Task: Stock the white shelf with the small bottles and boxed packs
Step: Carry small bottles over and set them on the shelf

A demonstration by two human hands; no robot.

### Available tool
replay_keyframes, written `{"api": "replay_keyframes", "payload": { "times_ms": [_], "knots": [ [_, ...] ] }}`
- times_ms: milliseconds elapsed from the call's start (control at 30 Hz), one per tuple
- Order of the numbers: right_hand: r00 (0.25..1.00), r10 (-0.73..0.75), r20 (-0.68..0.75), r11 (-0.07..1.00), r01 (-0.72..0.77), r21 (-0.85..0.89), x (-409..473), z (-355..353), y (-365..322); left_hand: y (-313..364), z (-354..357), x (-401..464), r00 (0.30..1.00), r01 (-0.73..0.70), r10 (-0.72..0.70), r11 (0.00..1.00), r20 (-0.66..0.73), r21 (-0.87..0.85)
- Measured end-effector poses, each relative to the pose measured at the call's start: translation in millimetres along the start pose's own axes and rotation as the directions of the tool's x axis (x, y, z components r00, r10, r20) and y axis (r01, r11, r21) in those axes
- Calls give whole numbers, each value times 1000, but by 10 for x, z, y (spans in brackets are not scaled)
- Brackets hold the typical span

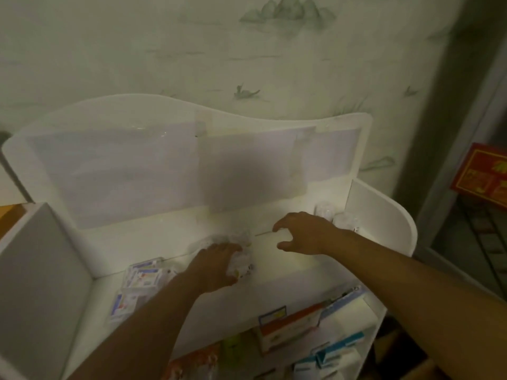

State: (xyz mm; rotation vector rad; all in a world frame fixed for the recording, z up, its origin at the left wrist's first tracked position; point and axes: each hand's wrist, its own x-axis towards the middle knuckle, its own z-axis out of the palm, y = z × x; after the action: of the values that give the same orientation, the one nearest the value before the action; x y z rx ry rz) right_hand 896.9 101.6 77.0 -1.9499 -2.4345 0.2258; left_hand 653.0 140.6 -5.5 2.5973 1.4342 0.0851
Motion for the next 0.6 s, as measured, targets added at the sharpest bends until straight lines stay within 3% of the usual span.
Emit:
{"api": "replay_keyframes", "payload": {
  "times_ms": [600],
  "knots": [
    [998, -6, 67, 1000, 6, 11, -48, -85, -114, 92, -213, -226, 987, 25, -60, 973, 148, 231]
  ]
}}
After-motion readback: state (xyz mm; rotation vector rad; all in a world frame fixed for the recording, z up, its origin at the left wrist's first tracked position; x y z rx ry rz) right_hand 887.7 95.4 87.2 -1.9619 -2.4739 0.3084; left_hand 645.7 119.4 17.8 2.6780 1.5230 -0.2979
